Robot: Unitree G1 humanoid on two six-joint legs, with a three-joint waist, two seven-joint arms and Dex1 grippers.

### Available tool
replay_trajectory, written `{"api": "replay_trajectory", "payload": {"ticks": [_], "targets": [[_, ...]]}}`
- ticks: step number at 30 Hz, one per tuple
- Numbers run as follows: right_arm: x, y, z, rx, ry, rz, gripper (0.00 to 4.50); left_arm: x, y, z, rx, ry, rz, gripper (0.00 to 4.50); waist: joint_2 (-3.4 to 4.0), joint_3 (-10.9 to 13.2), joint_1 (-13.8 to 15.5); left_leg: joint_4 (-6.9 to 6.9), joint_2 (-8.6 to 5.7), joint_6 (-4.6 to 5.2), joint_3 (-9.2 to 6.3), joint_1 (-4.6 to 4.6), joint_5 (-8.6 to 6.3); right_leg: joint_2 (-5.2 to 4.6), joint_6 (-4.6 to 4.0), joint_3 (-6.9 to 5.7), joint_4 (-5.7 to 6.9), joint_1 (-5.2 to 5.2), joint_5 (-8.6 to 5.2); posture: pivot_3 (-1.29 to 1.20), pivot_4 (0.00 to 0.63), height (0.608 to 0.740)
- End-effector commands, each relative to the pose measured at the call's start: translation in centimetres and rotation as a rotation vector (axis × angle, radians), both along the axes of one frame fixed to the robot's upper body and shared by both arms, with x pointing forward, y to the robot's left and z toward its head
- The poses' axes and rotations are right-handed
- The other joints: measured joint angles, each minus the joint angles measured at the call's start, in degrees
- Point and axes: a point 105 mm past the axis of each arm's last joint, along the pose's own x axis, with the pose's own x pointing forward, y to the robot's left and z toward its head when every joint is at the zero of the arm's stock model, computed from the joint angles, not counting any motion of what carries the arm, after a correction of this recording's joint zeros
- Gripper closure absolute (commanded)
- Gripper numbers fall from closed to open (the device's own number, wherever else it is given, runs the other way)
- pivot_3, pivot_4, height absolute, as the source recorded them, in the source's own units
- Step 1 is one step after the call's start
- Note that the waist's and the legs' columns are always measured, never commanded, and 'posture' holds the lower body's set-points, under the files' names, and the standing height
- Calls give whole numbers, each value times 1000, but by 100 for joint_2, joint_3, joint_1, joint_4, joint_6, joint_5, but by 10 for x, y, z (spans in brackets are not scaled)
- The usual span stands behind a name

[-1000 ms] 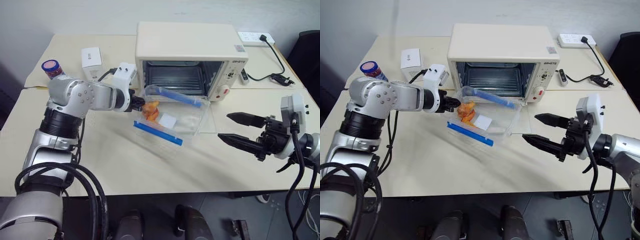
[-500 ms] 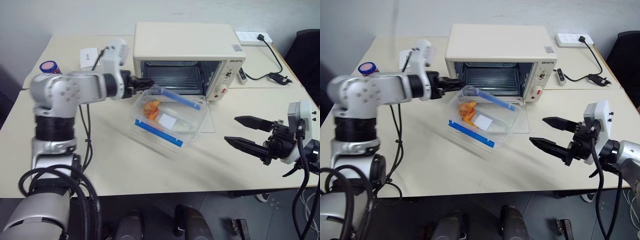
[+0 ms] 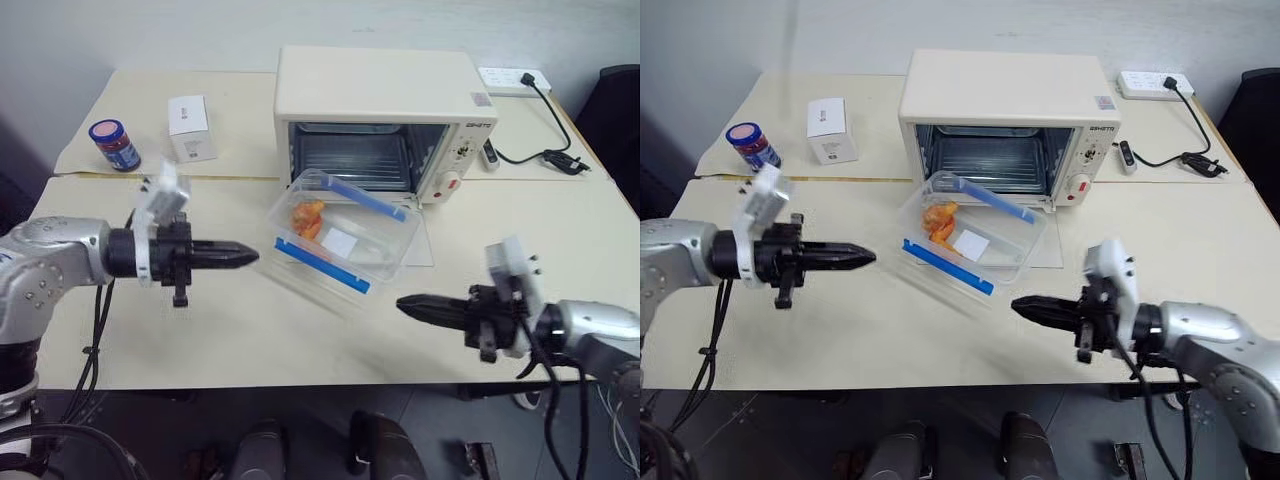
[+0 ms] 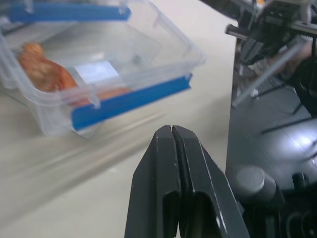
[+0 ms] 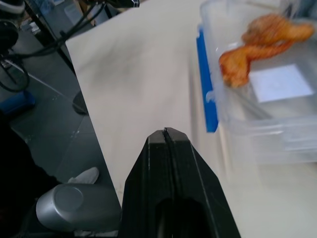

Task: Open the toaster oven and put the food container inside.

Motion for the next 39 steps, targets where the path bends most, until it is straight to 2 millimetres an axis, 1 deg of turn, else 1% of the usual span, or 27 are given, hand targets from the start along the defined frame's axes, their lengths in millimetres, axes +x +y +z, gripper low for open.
{"api": "replay_trajectory", "payload": {"ticks": [1,3,7,10,11,14,16,18,22,24,25,26,28,30,33,36,39], "targets": [[17,13,-6,-50,-68,-42,4459,14,-7,-11,70,-69,-16,4500,0,0,-6,0,0,0,2,1,0,0,0,1,1,0,0,0,150,740],[34,17,-10,-85,-113,-97,4459,24,-16,-18,73,-82,-24,4500,-2,-1,-4,1,0,1,3,2,1,0,0,2,7,0,1,0,150,740],[61,19,-7,-118,-215,-190,4459,42,-35,-25,55,-110,-36,4500,-2,-1,-3,6,-1,5,3,-9,0,1,1,0,8,-8,1,0,150,740],[93,17,3,-135,-309,-307,4459,69,-47,-23,22,-158,42,4500,-2,-2,-10,8,-1,6,4,-12,0,1,2,-4,8,-9,2,0,150,740],[107,16,9,-134,-344,-356,4459,82,-51,-20,8,-186,93,4500,-2,-2,-13,15,-1,6,4,-14,0,1,3,-3,9,-9,2,0,150,740],[130,17,19,-123,-404,-443,4459,107,-58,-11,-23,-240,194,4500,-2,-2,-33,23,0,6,4,-16,0,1,4,-4,19,-12,2,0,150,740],[148,19,26,-109,-436,-497,4459,127,-60,-1,-56,-289,286,4500,-2,-2,-43,21,1,6,3,-16,0,1,4,-5,22,-14,2,0,150,740],[164,21,32,-97,-467,-545,4459,143,-60,9,-85,-327,361,4500,-2,-2,-53,24,0,6,3,-21,1,1,4,-6,22,-16,3,0,150,740],[187,21,45,-59,-512,-632,4459,159,-57,23,-128,-375,452,4500,-2,-2,-103,24,1,6,3,-23,1,-1,5,-8,26,-19,3,0,150,740],[194,21,51,-34,-519,-658,4459,160,-53,31,-153,-387,469,4500,-2,-2,-152,21,1,6,0,-23,1,-2,5,-11,26,-19,3,0,150,740],[194,21,52,-20,-512,-650,4459,157,-52,34,-167,-383,456,4500,-1,-2,-174,19,0,6,0,-23,1,-3,5,-11,25,-19,3,0,150,740],[191,21,54,-6,-504,-627,4459,149,-51,37,-185,-368,418,4500,-2,-2,-179,16,0,6,0,-23,1,-4,5,-11,25,-19,4,0,150,740],[179,20,55,19,-480,-565,4459,128,-49,45,-207,-355,323,4500,-1,-1,-196,9,0,6,0,-23,1,-4,5,-13,25,-22,3,0,150,740],[158,16,53,29,-449,-474,4459,103,-40,52,-217,-346,238,4500,-1,-1,-231,1,0,6,-2,-24,1,-4,5,-12,24,-26,3,0,150,740],[118,0,46,37,-358,-357,4459,61,-20,64,-206,-328,136,4500,1,0,-282,-8,1,3,-13,-25,-1,-4,2,-14,23,-27,1,0,150,740],[85,-17,34,16,-260,-316,4500,29,-4,72,-180,-302,77,3924,1,0,-277,-5,2,3,-19,-25,-1,-5,2,-15,20,-22,1,0,150,740],[58,-34,11,-32,-154,-333,4500,6,10,77,-119,-285,54,3008,0,0,-252,2,2,1,-20,-8,0,-5,2,-14,20,-1,1,0,150,740]]}}
